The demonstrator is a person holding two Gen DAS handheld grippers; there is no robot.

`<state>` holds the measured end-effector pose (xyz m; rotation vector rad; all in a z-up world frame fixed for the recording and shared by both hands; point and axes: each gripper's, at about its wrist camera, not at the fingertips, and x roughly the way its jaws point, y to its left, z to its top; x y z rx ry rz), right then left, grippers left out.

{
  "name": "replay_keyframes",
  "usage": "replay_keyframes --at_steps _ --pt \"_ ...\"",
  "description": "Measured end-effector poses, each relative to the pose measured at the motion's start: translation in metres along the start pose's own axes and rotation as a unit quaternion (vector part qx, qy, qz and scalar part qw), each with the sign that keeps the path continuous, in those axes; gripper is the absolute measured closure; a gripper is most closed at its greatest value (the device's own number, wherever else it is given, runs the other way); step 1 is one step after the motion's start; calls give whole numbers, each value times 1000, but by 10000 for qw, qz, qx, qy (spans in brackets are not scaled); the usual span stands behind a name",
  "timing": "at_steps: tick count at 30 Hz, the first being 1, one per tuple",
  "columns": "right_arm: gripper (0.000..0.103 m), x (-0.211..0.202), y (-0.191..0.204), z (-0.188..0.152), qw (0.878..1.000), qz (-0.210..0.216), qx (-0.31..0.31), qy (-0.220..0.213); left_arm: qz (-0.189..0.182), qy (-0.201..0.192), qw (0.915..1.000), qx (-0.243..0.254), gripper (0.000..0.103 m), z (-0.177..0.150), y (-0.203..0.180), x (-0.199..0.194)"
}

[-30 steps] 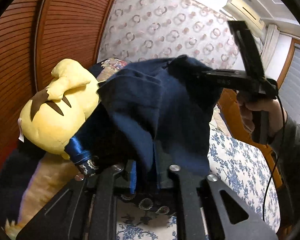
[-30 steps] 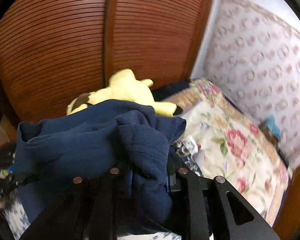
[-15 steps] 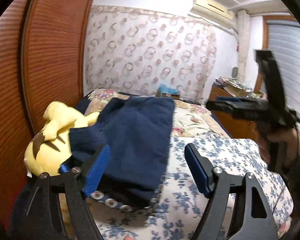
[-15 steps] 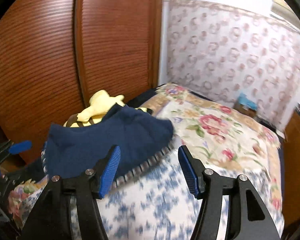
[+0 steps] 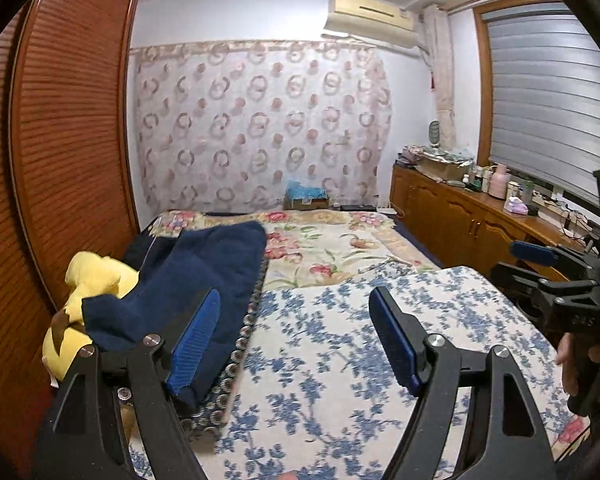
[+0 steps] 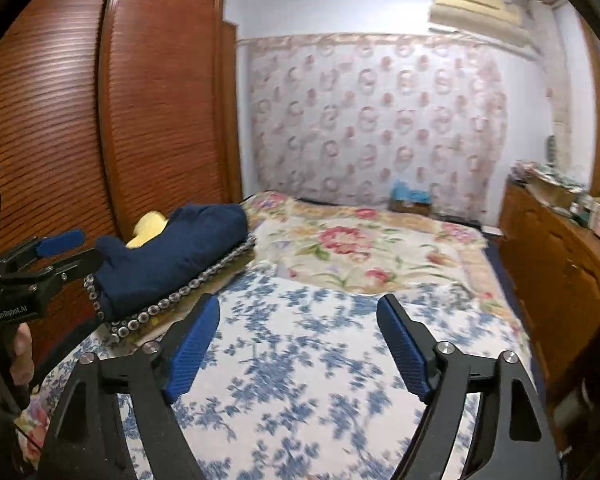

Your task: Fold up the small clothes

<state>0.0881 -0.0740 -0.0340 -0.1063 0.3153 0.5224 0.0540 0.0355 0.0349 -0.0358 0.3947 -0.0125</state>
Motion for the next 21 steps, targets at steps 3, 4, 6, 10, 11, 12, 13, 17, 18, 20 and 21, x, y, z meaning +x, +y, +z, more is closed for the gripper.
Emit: replay_keyframes --at_steps 3,4,6,10,11,12,13,17,18,20,21 --pt "20 -18 10 -8 9995 -163 157 -197 -66 -52 10000 41 25 7 -12 -8" --pt "20 -21 13 -13 9991 -236 207 -273 -95 -74 9999 50 25 9 -17 -11" --pt "20 -30 21 -18 9983 -351 300 -357 -113 -89 9999 62 25 13 -25 -15" --pt "20 -33 36 -36 9970 -506 370 -448 -107 -109 9999 69 25 13 -35 -20" --pt "20 -36 41 -38 9968 -525 373 -476 -69 -121 9999 66 25 13 -37 -21" --pt "20 -33 41 -41 9966 -542 378 -483 -52 -119 9999 65 25 12 -38 -21" --pt "20 -34 45 -43 9966 -547 379 -488 -47 -108 9999 66 25 12 -40 -20" --pt "20 -25 49 -45 9962 -578 433 -480 -9 -40 10000 47 25 10 -41 -17" --pt "20 -20 44 -42 9961 -588 456 -479 -5 -34 10000 52 25 10 -41 -17" --pt "20 -21 44 -42 9959 -593 475 -482 -7 -33 10000 49 25 9 -41 -17" --pt "20 -21 44 -41 9958 -619 478 -484 2 -34 10000 49 25 9 -42 -17"
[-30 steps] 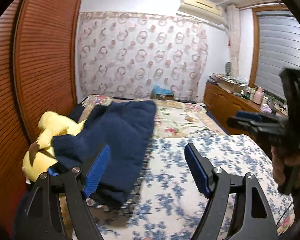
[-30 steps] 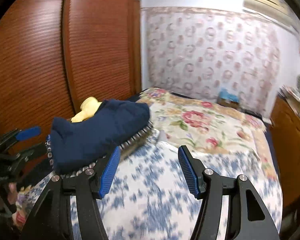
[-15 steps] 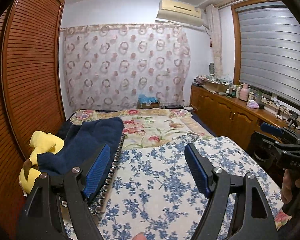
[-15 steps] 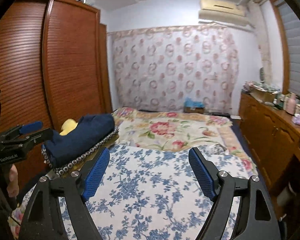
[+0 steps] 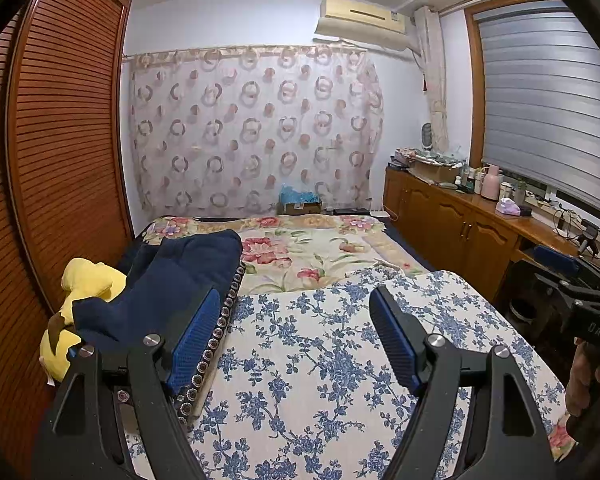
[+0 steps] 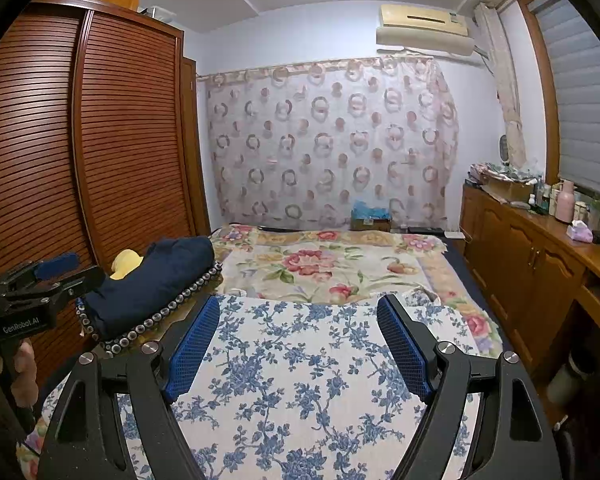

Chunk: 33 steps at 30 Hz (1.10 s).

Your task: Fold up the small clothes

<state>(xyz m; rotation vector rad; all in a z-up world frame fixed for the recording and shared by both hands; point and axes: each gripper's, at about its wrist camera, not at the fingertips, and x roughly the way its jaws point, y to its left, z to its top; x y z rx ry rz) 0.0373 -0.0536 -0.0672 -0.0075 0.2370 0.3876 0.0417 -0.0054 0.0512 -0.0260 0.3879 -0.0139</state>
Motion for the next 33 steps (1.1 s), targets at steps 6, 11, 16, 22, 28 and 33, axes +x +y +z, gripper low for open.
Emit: replay_keyframes --at_steps 6,11,16,22,28,33 --pt "20 0 -8 3 10000 24 30 11 30 -7 10000 25 25 -3 0 1" --pt "20 -4 -16 5 10000 19 33 -2 39 -14 10000 26 25 -2 1 0" --pt "20 -8 -23 5 10000 28 23 -19 56 -28 10000 26 25 -3 1 1" --pt "20 -11 -29 5 10000 39 15 -1 62 -32 10000 28 25 -3 3 1" --pt "20 -17 -40 6 10000 69 33 30 64 -27 10000 22 25 -4 4 -1" --pt "20 -18 -43 7 10000 74 20 31 63 -31 10000 32 25 -4 4 0"
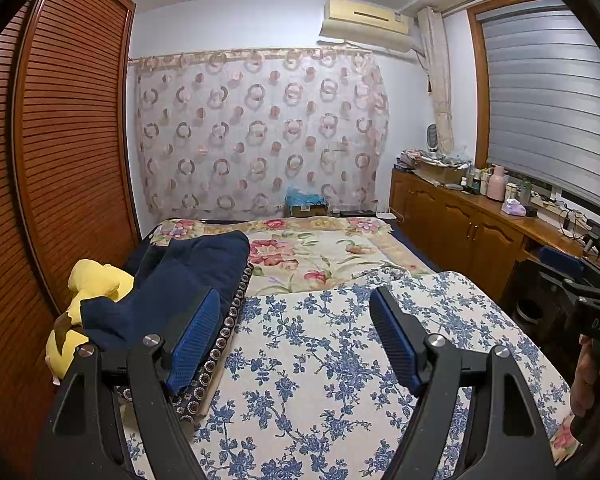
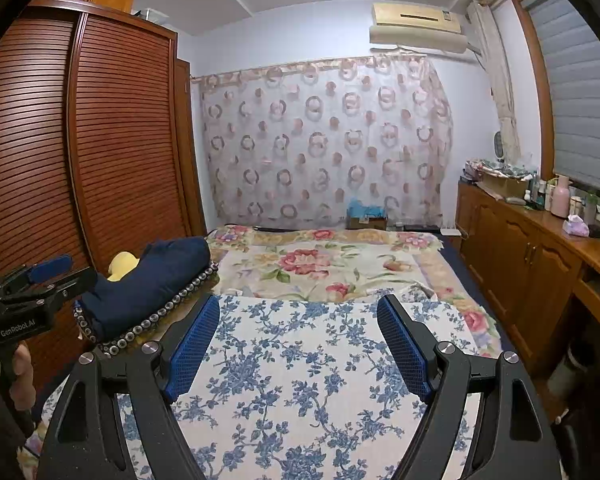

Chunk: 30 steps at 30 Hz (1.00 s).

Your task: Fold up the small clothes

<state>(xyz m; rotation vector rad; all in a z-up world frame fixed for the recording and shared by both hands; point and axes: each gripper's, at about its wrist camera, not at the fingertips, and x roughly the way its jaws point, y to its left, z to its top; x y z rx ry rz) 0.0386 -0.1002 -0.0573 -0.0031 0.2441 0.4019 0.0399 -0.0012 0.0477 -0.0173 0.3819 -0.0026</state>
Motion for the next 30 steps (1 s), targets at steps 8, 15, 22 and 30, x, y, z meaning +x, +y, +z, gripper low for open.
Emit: replay_keyframes --at_steps 8,15,22,30 --pt "20 -5 -3 -1 10000 4 -20 -14 4 -10 10000 -2 25 0 0 0" --pt "20 -5 -4 -2 10000 11 -26 -21 -4 -14 10000 1 25 -1 0 0" --pt "20 -6 -9 -1 10000 13 -50 -6 -1 -21 10000 9 24 -2 0 1" --pt "20 -7 -14 -1 10000 39 -49 -15 -2 -25 10000 7 24 -3 1 1"
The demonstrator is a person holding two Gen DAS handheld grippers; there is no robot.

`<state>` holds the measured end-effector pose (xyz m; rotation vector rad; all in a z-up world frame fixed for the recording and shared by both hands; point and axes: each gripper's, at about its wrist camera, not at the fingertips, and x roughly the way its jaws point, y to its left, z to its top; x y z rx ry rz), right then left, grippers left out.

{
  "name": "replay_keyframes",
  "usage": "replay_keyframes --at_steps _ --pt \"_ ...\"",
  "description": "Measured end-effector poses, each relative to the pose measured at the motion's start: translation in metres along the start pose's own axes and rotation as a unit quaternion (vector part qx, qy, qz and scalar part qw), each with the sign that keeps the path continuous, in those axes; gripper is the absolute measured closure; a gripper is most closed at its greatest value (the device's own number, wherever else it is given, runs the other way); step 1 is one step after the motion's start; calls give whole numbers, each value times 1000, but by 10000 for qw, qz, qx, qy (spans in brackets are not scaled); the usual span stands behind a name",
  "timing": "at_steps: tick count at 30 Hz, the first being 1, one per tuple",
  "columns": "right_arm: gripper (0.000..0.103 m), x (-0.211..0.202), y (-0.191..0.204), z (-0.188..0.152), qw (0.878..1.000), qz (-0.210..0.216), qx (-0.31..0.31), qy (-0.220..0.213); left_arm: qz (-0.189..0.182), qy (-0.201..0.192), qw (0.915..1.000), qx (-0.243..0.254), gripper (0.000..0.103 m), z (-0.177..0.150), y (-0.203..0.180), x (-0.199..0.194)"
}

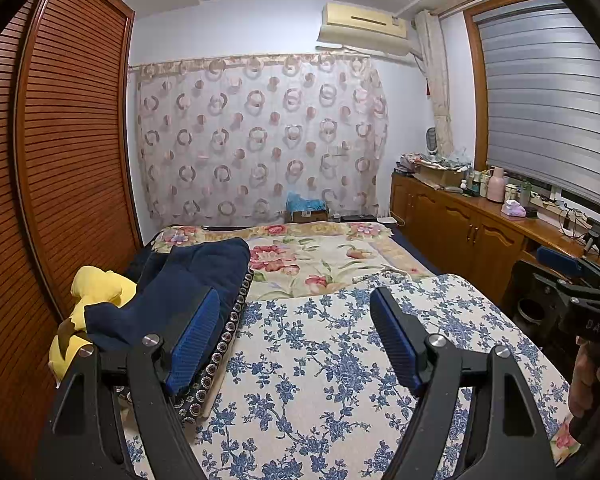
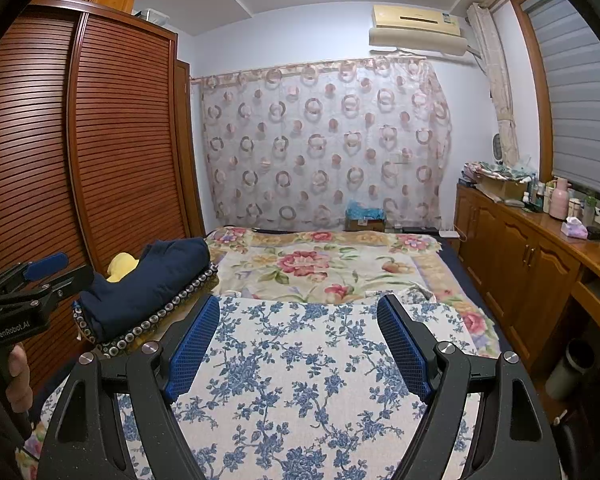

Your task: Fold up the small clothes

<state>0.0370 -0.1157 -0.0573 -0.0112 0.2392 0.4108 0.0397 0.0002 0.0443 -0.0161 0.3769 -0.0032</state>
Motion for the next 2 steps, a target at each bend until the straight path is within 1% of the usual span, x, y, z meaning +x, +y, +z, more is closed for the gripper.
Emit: replay_keyframes --at_steps 2 --pt "20 0 0 -1 10000 4 -2 1 5 -3 10000 6 24 0 0 0"
